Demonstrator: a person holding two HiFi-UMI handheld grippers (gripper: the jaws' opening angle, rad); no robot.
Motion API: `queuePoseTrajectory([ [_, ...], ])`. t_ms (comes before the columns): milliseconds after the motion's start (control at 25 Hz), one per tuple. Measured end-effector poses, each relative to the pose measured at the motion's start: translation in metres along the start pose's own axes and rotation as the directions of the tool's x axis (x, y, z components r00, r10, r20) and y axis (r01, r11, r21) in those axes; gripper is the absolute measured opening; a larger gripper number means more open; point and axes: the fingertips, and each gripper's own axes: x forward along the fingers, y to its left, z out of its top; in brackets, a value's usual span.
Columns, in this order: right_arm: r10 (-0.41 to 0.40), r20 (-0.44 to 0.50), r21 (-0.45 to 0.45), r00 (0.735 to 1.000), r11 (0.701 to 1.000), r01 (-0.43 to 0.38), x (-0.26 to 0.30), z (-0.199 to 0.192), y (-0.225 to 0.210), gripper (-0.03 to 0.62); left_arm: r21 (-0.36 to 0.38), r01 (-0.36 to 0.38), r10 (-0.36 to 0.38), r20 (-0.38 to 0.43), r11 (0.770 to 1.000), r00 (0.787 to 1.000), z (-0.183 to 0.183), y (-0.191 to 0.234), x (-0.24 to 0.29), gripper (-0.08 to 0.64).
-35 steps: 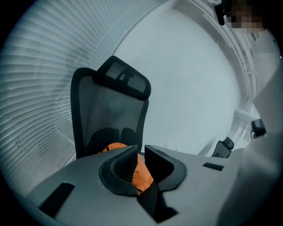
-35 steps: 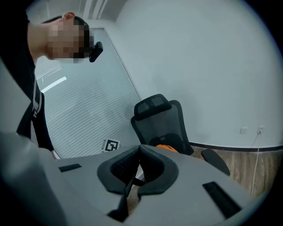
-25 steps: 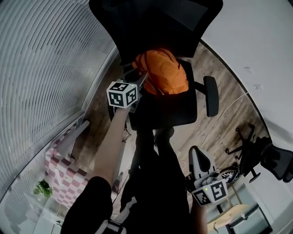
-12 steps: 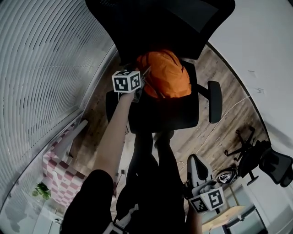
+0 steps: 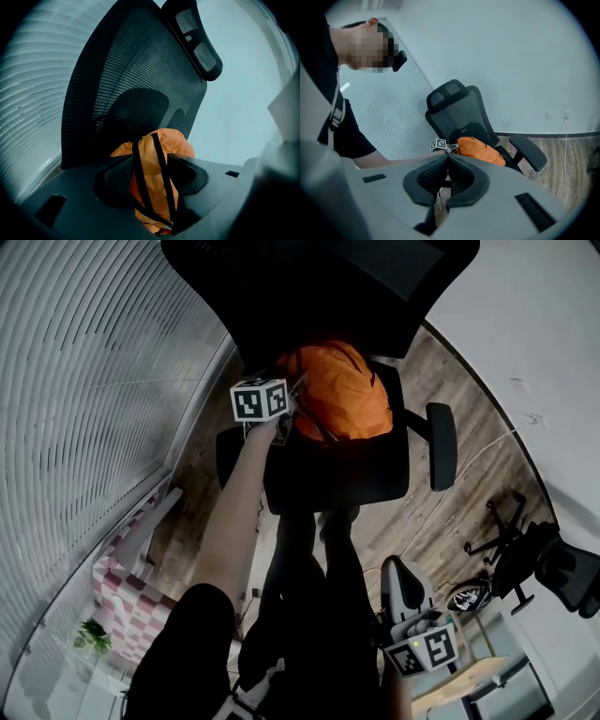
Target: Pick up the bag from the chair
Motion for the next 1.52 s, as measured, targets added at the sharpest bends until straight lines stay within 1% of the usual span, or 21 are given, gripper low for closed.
queuePoseTrajectory([
  [80,-0.001,0.011,0.002,1.000,1.000,0.001,0.001,0.003,0.000,0.020,0.003,0.000,0.000,-0.008,1.000,1.000,-0.001,-0.002,-0.001,0.234],
  [160,0.003,0.027,0.012,1.000,1.000,-0.003,0.003,0.008,0.003,0.018,0.006,0.001,-0.001,-0.012,1.000,1.000,-0.003,-0.004,-0.003,0.181],
  [240,0.007,0.038,0.020,0.999,1.000,-0.008,0.003,0.011,0.005,0.018,0.016,0.003,-0.003,-0.014,1.000,1.000,-0.005,-0.005,-0.007,0.155],
  [360,0.009,0.036,0.011,0.999,1.000,-0.010,0.001,0.013,0.005,0.018,0.034,0.010,-0.010,-0.019,0.999,1.000,-0.008,-0.008,-0.011,0.097],
  [440,0.008,0.027,-0.005,1.000,1.000,-0.008,-0.001,0.011,0.004,0.018,0.050,0.011,-0.010,-0.025,0.999,1.000,-0.010,-0.011,-0.014,0.074],
  [600,0.014,0.034,-0.014,0.999,1.000,-0.014,-0.005,0.012,0.008,0.018,0.088,0.033,-0.031,-0.026,0.996,0.999,-0.014,-0.023,-0.023,0.069],
  [800,0.030,0.072,-0.031,0.997,0.999,-0.028,-0.010,0.024,0.015,0.018,0.127,0.064,-0.062,-0.020,0.990,0.998,-0.019,-0.045,-0.037,0.063],
  [920,0.042,0.102,-0.041,0.994,0.998,-0.038,-0.014,0.032,0.019,0.018,0.139,0.099,-0.097,-0.019,0.985,0.995,-0.022,-0.065,-0.049,0.063],
  [1120,0.073,0.149,-0.067,0.986,0.996,-0.064,-0.022,0.045,0.030,0.018,0.192,0.149,-0.147,-0.023,0.970,0.989,-0.022,-0.105,-0.071,0.060],
  [1280,0.095,0.182,-0.081,0.979,0.993,-0.081,-0.034,0.054,0.030,0.018,0.200,0.168,-0.168,-0.016,0.965,0.986,-0.027,-0.137,-0.086,0.058],
  [1520,0.117,0.240,-0.107,0.964,0.990,-0.093,-0.063,0.068,0.025,0.018,0.194,0.213,-0.213,-0.018,0.958,0.977,-0.047,-0.185,-0.110,0.057],
])
